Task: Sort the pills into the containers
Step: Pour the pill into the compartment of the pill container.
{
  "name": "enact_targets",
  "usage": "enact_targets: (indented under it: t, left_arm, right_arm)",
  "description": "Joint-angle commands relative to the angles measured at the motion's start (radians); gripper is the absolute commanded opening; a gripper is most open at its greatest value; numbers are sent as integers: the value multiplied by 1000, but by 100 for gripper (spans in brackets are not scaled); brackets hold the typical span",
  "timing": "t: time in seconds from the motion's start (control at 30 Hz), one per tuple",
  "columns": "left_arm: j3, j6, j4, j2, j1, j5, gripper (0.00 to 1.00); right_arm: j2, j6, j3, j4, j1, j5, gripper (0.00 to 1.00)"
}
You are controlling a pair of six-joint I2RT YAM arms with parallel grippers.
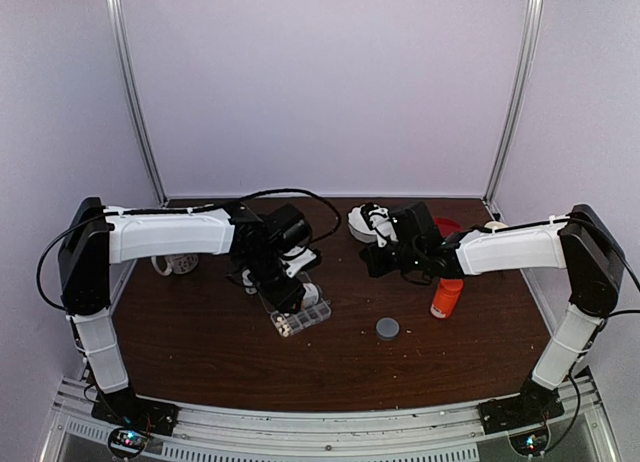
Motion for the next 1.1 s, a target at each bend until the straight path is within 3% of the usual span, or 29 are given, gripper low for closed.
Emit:
enact_targets:
  t: [0.0, 0.13, 0.27, 0.4, 0.5, 0.57, 0.67, 0.77, 0.93, 1.07]
  left_arm:
    - [7, -1, 15, -10, -3, -16, 0]
    - [16, -4, 19, -31, -5, 44, 0]
    - [-5, 3, 32, -27, 4, -10, 0]
    - [29, -2, 20, -19, -5, 57, 0]
    - [-1, 2, 49, -18, -2, 21, 0]
    - [62, -6, -46, 16, 1, 24, 0]
    - [81, 1, -42, -16, -24, 33, 0]
    - [51, 9, -34, -13, -13, -41, 0]
    - [64, -5, -38, 4, -8, 35, 0]
    - [63, -7, -60, 5, -6, -28, 0]
  right_arm:
    - [1, -11, 19, 4, -3, 3, 0]
    - [1, -11, 19, 4, -3, 4, 0]
    - [3, -11, 19, 4, -3, 1, 0]
    - [3, -11, 20, 4, -3, 1, 0]
    - [4, -11, 20, 3, -3, -1, 0]
    - [3, -12, 20, 4, -3, 1, 0]
    - [5, -11, 21, 4, -3, 3, 0]
    - [7, -11, 23, 2, -3, -5, 0]
    - [4, -11, 20, 4, -3, 1, 0]
    - [4, -12, 20, 3, -2, 1, 0]
